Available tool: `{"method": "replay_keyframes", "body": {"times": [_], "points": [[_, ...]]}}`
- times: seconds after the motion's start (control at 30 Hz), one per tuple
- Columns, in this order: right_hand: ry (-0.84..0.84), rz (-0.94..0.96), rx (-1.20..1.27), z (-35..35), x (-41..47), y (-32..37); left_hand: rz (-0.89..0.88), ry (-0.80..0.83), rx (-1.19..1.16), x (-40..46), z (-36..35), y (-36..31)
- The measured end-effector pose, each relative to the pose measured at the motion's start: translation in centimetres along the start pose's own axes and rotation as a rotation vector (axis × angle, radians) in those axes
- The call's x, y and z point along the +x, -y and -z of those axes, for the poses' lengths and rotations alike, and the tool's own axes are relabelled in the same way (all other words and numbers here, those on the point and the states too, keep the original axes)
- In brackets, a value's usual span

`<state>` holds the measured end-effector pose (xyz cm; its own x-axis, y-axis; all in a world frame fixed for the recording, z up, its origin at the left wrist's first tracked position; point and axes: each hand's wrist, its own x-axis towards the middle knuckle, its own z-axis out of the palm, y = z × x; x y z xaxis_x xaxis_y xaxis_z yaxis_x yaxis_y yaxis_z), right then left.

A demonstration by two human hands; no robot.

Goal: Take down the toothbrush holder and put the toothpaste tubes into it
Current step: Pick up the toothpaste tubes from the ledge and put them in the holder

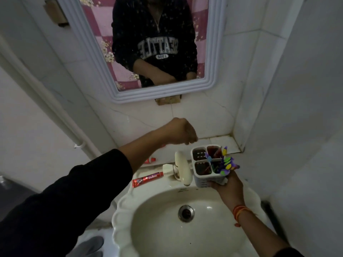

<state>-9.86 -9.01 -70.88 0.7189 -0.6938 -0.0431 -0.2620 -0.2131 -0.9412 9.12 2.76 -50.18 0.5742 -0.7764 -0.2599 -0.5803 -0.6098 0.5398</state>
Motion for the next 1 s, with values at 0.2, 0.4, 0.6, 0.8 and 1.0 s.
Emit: {"method": "replay_keyframes", "body": {"times": [0.2, 0.4, 0.6, 0.8, 1.0], "points": [[-0.002, 0.011, -0.048, 0.1, 0.0, -0.2, 0.389, -0.024, 0.166, -1.1, -1.8, 8.5], [-0.002, 0.027, -0.073, 0.1, 0.2, -0.7, 0.379, 0.187, 0.554, -2.7, -8.5, 14.3], [0.020, 0.037, -0.098, 0.4, 0.3, -0.6, 0.367, 0.092, 0.541, -2.9, -11.0, 16.4], [0.027, 0.026, -0.082, 0.5, 0.2, -0.6, 0.415, -0.222, 0.022, -2.9, -9.1, 16.4], [0.030, 0.004, -0.062, 0.6, 0.2, -0.7, 0.200, -0.140, -0.167, -3.5, -2.7, 9.4]]}}
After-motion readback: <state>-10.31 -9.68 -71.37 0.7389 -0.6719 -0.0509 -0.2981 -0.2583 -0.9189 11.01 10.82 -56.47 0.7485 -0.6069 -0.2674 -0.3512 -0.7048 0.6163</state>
